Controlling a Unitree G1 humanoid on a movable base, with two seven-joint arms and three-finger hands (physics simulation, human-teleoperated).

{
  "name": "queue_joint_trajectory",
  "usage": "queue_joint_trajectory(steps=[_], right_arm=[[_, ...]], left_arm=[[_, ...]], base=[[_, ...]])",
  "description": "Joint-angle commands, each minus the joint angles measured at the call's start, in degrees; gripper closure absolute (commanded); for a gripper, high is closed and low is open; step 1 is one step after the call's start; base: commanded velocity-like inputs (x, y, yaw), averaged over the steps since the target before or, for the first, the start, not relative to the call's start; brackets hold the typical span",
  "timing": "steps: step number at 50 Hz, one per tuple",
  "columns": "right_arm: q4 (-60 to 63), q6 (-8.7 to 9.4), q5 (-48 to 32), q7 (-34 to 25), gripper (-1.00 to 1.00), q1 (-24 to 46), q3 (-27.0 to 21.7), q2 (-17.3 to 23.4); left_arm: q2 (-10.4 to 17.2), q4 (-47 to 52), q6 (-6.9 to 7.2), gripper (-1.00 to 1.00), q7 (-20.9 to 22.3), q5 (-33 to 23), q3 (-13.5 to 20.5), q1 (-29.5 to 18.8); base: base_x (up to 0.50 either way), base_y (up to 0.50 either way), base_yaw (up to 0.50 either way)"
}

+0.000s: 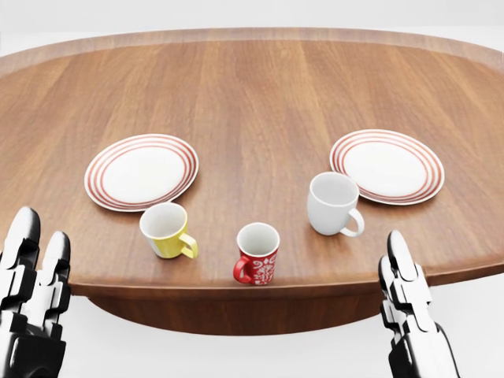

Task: Put the red mug on the left plate.

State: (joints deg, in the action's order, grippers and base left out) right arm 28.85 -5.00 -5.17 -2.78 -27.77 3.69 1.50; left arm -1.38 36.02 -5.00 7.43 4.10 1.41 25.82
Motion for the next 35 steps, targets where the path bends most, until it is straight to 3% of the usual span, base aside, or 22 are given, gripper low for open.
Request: queue_joint_trajectory(steps=[1, 35], right_arm=[[-0.28, 0.00, -0.80, 0.32, -1.00, 0.71, 0.13, -0.04], [-0.26, 0.00, -1.14, 0.49, -1.00, 0.56, 0.16, 0.00]], left_arm=[[0.08, -0.29, 0.00, -1.00, -0.08, -0.02, -0.01, -0.39], [0.29, -0.31, 0.00, -1.00, -0.24, -0.07, -0.49, -0.09]], base=[[0.11, 0.50, 0.00], [0.10, 0.50, 0.00]])
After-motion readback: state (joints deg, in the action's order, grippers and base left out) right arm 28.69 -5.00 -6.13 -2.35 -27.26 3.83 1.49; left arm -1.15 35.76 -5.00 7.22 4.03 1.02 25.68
